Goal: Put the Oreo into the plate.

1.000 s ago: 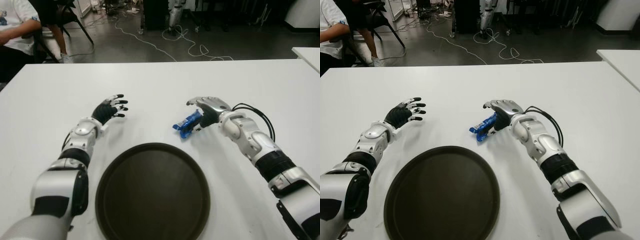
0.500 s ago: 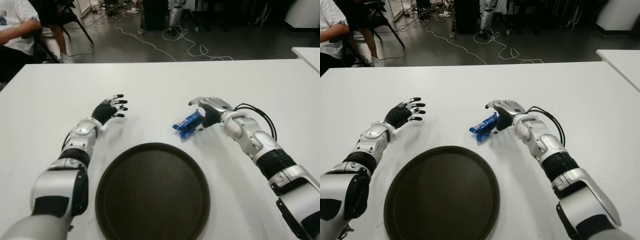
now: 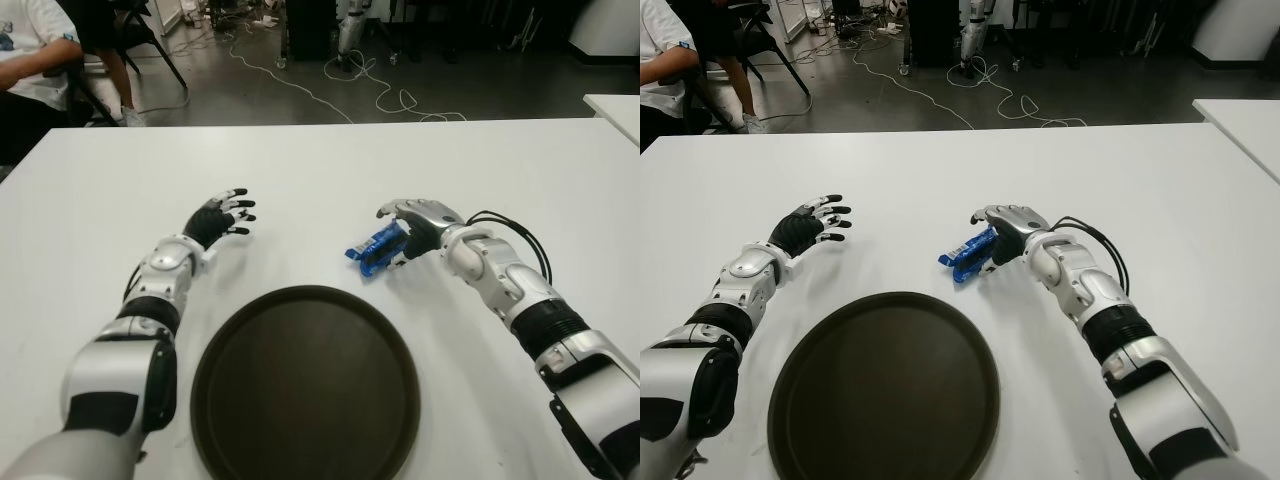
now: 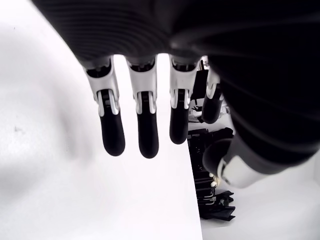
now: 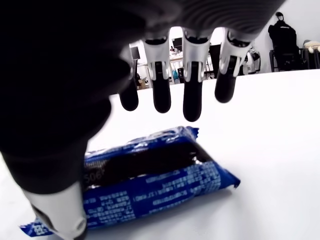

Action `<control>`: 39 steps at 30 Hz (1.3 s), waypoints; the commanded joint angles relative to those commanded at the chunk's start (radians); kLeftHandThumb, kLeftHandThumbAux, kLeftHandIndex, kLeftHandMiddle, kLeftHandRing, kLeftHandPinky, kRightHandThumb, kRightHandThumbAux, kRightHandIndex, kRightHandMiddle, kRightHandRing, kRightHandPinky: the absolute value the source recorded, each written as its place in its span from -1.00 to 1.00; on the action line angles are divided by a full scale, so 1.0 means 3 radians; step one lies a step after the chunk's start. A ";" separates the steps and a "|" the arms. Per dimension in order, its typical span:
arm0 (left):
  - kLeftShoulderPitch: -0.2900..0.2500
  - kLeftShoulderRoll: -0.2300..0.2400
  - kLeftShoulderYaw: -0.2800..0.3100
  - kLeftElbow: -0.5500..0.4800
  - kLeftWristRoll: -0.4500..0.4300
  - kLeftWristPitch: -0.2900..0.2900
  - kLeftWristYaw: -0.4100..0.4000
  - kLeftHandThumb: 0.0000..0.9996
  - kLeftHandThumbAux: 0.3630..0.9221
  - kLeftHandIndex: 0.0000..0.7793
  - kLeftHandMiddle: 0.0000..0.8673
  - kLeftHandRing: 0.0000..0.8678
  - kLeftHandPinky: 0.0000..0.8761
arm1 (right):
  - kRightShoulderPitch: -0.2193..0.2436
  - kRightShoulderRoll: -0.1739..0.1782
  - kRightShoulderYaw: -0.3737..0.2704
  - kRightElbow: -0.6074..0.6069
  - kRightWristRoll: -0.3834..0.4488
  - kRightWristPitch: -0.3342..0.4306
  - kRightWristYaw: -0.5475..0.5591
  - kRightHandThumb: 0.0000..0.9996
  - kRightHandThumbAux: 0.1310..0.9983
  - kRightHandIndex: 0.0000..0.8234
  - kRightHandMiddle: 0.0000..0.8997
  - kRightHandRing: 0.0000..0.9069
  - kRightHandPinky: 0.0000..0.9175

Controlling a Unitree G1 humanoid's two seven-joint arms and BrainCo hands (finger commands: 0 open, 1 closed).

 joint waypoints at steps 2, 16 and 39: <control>-0.0003 -0.0003 0.0006 0.0000 -0.0004 0.0013 0.0010 -1.00 0.14 -0.66 -0.50 -0.39 -0.27 | 0.0004 0.0003 -0.0001 -0.0007 0.0005 -0.0014 0.0007 -1.00 0.47 -0.49 -0.51 -0.53 -0.60; -0.0009 -0.0002 -0.0014 0.0000 0.0013 0.0028 0.0008 -1.00 0.13 -0.66 -0.50 -0.40 -0.29 | 0.0031 0.0048 0.0029 0.0019 -0.0022 -0.0069 -0.0021 -1.00 0.53 -0.42 -0.44 -0.45 -0.50; 0.0003 -0.0006 -0.0008 -0.0001 0.0002 -0.0008 -0.0031 -1.00 0.07 -0.66 -0.49 -0.41 -0.31 | 0.0075 0.0152 0.0152 0.0122 -0.0022 -0.0196 -0.0011 -1.00 0.51 -0.35 -0.36 -0.39 -0.44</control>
